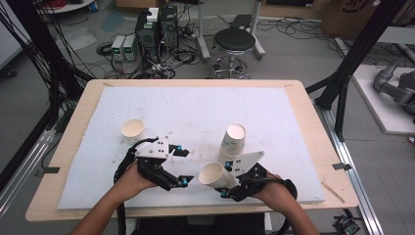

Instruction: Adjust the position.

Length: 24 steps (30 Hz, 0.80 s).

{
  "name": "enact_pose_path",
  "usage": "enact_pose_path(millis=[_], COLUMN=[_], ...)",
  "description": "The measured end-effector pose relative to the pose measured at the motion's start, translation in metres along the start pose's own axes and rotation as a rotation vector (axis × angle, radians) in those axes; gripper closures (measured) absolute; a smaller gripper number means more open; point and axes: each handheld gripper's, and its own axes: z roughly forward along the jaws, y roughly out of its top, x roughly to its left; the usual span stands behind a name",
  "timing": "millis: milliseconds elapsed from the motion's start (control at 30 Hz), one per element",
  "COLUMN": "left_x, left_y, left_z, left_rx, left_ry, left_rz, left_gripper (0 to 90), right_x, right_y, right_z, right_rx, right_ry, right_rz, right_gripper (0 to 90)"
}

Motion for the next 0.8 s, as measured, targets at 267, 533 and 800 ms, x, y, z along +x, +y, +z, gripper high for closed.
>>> enact_pose_path(millis=[267,533,800], left_x=[0.002,0.006,0.009], left_y=[-0.022,-0.037,-0.046], left_z=[-0.003,-0.006,-0.008], left_rx=[-0.093,-0.146,-0.178], left_ry=[0.056,0.111,0.156], left_rz=[-0.057,-0.091,-0.101], left_gripper=[20.0,19.0,19.0], right_x=[0.003,0.003,0.001], right_y=[-0.023,-0.048,-0.072], right_z=[-0.011,-0.031,-0.051], right_rx=[-0.088,-0.199,-0.279], right_ry=[-0.051,-0.119,-0.196], right_rz=[0.037,0.126,0.184], right_gripper=[37.4,36.4,36.0])
